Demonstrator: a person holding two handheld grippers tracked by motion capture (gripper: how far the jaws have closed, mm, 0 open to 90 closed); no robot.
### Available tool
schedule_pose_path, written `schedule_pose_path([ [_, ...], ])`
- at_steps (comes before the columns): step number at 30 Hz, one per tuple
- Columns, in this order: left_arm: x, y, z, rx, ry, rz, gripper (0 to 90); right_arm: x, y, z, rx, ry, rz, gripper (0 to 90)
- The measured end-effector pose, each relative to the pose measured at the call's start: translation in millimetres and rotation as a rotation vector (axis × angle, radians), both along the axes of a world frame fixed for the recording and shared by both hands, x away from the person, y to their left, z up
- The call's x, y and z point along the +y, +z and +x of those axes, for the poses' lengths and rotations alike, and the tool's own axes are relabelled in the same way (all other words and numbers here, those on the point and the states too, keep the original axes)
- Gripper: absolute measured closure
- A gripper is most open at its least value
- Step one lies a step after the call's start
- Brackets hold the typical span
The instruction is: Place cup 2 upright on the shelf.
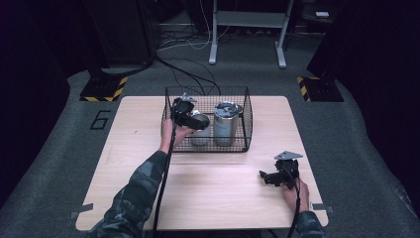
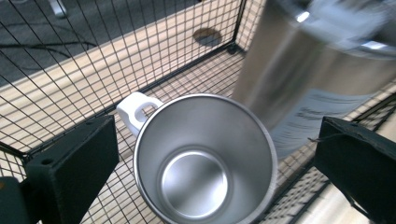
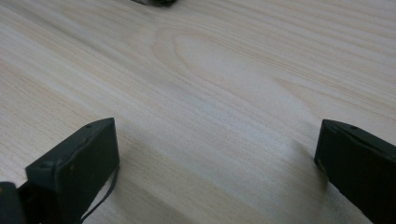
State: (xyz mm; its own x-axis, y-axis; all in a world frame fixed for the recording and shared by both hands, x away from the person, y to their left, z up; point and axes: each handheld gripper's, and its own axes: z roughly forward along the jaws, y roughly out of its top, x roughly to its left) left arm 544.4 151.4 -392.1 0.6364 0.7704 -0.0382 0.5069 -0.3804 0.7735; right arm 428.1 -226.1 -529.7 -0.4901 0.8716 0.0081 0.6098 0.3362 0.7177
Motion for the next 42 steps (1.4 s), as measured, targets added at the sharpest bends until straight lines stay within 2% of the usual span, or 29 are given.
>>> schedule_pose_path([
  [4, 2.6, 10.8, -13.4, -0.036, -0.028, 0.006, 0.0, 0.0, 0.0, 0.1, 0.0, 0.0, 0.0, 0.0],
  [8, 6.9, 18.5, -29.4, -0.059, -0.039, -0.012, 0.0, 0.1, 0.0, 0.2, 0.0, 0.001, 0.001, 0.0],
  [13, 13.6, 23.0, -49.6, -0.097, -0.044, 0.021, 0.0, 0.1, 0.0, 0.1, 0.0, 0.0, 0.0, 0.0],
  [24, 41.8, 26.8, -84.5, -0.124, -0.037, 0.007, 0.0, 0.1, 0.0, 0.0, 0.0, -0.001, 0.0, 0.0],
  [27, 48.0, 24.5, -94.8, -0.13, -0.044, 0.01, 0.0, 0.2, 0.0, 0.0, 0.0, -0.001, 0.001, 0.0],
  [29, 52.3, 22.1, -100.5, -0.119, -0.047, 0.013, 0.0, 0.2, 0.0, -0.1, 0.0, -0.002, 0.001, 0.0],
  [32, 60.3, 18.9, -110.0, -0.131, -0.047, 0.025, 0.1, 0.3, 0.0, -0.2, 0.001, -0.003, 0.001, 0.0],
  [34, 66.0, 16.4, -116.2, -0.122, -0.046, 0.029, 0.1, 0.3, 0.0, -0.2, 0.0, -0.003, 0.001, 0.0],
  [35, 68.3, 13.9, -118.8, -0.126, -0.038, 0.034, 0.1, 0.3, -0.1, -0.2, -0.001, -0.004, 0.002, 0.0],
  [38, 77.4, 4.3, -127.8, -0.095, -0.029, 0.041, 0.1, 0.1, 0.0, -0.2, 0.0, -0.003, 0.0, 0.0],
  [42, 85.0, -8.9, -137.2, -0.09, -0.016, 0.058, 0.0, 0.2, 0.0, -0.2, 0.0, -0.003, 0.001, 0.0],
])
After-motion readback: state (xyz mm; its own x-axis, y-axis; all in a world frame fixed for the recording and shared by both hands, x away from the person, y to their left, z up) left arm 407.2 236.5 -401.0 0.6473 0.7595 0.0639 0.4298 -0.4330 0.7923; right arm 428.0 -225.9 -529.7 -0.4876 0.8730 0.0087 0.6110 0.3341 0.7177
